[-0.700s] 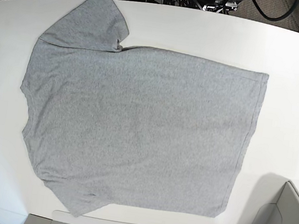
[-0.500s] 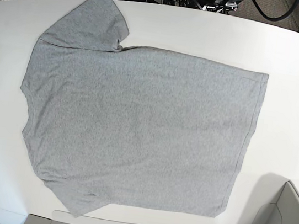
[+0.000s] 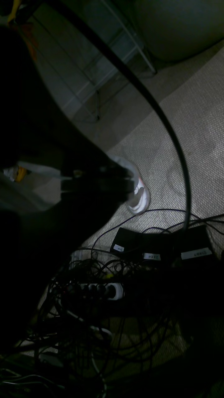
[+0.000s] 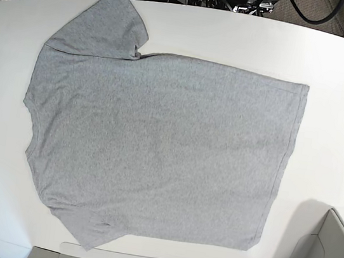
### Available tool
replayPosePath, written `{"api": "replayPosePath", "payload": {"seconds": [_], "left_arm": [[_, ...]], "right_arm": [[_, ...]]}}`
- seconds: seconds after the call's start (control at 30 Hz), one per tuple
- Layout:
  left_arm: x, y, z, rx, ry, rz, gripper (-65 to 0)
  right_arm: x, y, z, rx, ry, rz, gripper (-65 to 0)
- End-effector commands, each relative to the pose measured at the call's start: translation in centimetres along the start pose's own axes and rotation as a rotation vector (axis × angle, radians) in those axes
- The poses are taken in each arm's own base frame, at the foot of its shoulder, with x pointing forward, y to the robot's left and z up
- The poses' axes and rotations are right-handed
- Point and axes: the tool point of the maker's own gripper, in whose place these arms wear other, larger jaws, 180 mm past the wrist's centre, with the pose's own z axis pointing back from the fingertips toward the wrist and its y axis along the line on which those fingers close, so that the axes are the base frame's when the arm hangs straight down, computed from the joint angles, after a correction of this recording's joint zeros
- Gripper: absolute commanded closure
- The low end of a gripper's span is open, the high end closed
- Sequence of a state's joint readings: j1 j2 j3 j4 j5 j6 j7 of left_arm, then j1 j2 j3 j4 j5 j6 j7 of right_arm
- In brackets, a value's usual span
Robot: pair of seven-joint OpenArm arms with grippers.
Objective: Fold the T-shirt properly
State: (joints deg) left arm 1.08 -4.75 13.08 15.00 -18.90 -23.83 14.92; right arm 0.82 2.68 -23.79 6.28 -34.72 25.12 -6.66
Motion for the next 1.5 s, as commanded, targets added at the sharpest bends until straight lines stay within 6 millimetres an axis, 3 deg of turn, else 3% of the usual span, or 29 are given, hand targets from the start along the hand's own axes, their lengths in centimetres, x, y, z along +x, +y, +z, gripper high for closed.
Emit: {"api": "replayPosePath", "payload": {"seconds": [0.0,1.13,1.2,1.3,1.47], "left_arm": [[0.3,-0.3,0.0,-0.012,-0.01,-0.005,0.0],[0.3,-0.2,0.0,-0.011,-0.008,-0.008,0.0],[0.4,0.5,0.2,0.001,-0.009,-0.009,0.0],[0.4,1.2,0.4,0.012,-0.008,-0.011,0.0],[0.4,2.5,0.8,0.033,-0.007,-0.014,0.0]], "right_arm": [[-0.1,-0.1,0.2,0.013,0.004,0.001,0.0],[-0.1,-0.1,0.2,0.015,0.0,-0.007,0.0],[-1.0,0.1,0.1,0.017,0.012,-0.017,0.0],[-2.3,-0.5,0.3,0.016,-0.006,-0.109,0.0],[-3.6,-2.6,1.4,0.001,-0.124,-0.408,0.0]]}}
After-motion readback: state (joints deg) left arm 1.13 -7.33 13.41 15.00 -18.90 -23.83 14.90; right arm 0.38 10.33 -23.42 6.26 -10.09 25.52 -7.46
